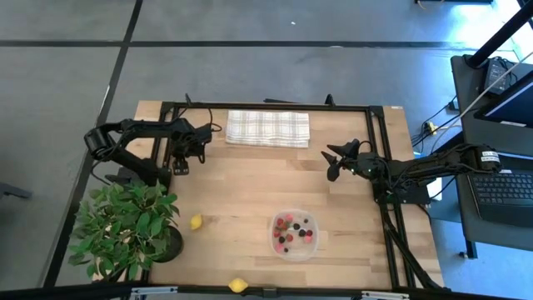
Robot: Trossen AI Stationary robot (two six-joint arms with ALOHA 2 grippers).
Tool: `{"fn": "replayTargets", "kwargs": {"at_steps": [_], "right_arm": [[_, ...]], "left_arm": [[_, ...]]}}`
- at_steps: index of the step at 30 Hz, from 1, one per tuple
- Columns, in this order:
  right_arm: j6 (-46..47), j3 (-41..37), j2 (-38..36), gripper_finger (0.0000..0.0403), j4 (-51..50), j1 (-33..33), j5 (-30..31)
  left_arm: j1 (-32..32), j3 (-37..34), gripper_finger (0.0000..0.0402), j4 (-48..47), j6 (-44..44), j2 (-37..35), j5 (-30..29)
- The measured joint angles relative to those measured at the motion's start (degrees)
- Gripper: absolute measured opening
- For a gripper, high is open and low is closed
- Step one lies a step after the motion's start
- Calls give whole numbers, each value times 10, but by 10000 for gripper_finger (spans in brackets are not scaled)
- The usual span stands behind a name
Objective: Pick and placing Produce into tupperware
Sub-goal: Put the dark purple cherry into the transparent bin
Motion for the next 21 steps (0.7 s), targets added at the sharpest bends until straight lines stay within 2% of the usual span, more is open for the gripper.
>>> {"fn": "replayTargets", "kwargs": {"at_steps": [21], "right_arm": [[3, 0, 0, 182, 0, 0, 0]], "left_arm": [[-2, -30, 271, 52, 24, -1, -15]]}}
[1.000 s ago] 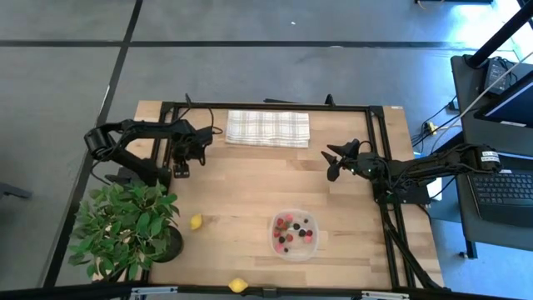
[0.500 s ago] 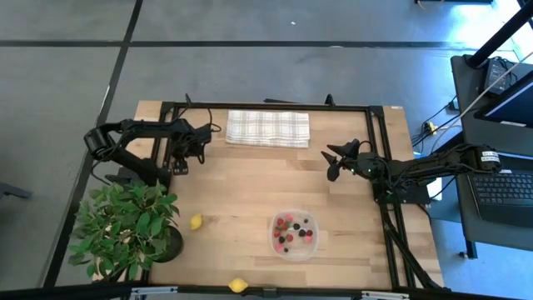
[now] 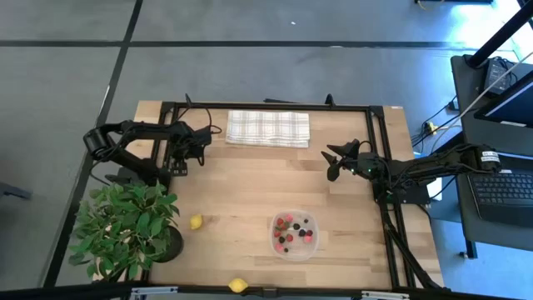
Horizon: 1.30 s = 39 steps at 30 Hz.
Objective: Pick and placing Produce into tupperware
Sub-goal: Put the dark purple cherry into the transparent bin
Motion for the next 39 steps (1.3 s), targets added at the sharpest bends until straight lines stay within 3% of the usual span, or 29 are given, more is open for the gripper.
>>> {"fn": "replayTargets", "kwargs": {"at_steps": [11, 39], "right_arm": [[2, 0, 0, 182, 0, 0, 0], [4, 0, 0, 182, 0, 0, 0]], "left_arm": [[0, -9, 265, 8, 6, 0, 2], [0, -11, 114, 3, 6, 1, 1]]}}
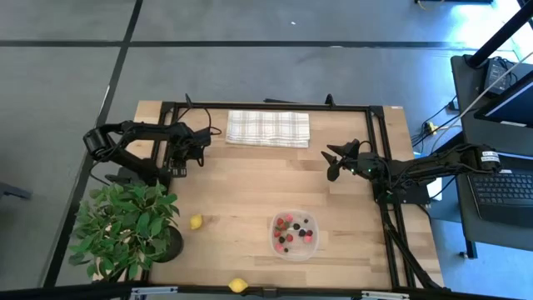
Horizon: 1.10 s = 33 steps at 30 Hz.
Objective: Pick and placing Produce into tupperware
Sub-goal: Put the dark purple cherry into the transparent bin
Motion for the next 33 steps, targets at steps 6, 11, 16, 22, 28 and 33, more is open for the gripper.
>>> {"fn": "replayTargets", "kwargs": {"at_steps": [6, 11, 16, 22, 28, 33], "right_arm": [[0, 0, 0, 182, 0, 0, 0], [0, 0, 0, 182, 0, 0, 0], [0, 0, 0, 182, 0, 0, 0], [0, 0, 0, 182, 0, 0, 0], [0, 0, 0, 182, 0, 0, 0], [0, 0, 0, 182, 0, 0, 0]], "left_arm": [[0, 0, 110, 0, 0, 0, -3], [0, 7, 113, -4, 0, 2, 4], [-1, 47, 108, 6, -5, 2, 52], [-3, 115, 115, 9, -18, 2, 149], [-44, 163, 108, 55, -35, 1, 268], [-110, 182, 118, 144, -71, 1, 327]]}}
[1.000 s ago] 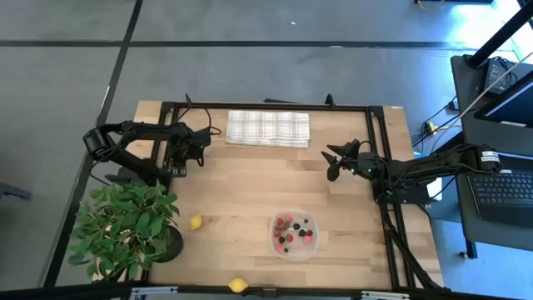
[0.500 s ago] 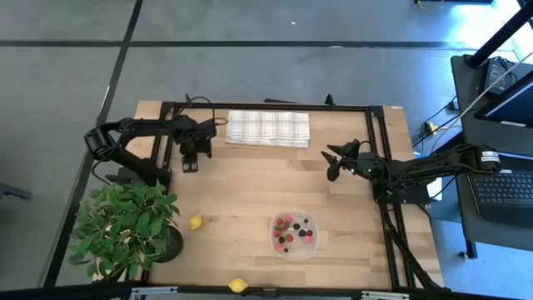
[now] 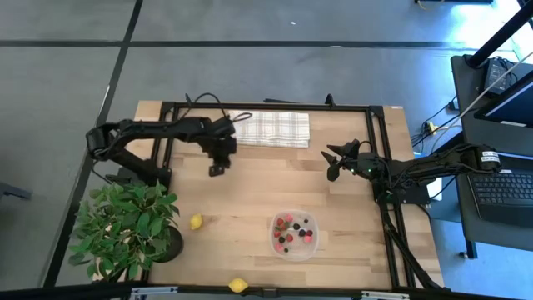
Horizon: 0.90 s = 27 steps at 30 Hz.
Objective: Pick and placing Produce into tupperware
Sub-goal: Put the dark purple cherry into the transparent bin
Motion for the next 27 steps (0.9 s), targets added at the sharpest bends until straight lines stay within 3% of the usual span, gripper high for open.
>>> {"fn": "replayTargets", "kwargs": {"at_steps": [6, 13, 21, 27], "right_arm": [[0, 0, 0, 182, 0, 0, 0], [3, 0, 0, 182, 6, 0, 0], [4, 0, 0, 182, 14, 0, 0], [3, 0, 0, 182, 14, 0, 0]], "left_arm": [[-94, 6, 111, 156, -32, 0, 52], [-189, 7, 116, 354, -39, 18, 50], [-240, 7, 110, 594, -53, 130, 53], [-279, 70, 117, 626, -65, 228, 83]]}}
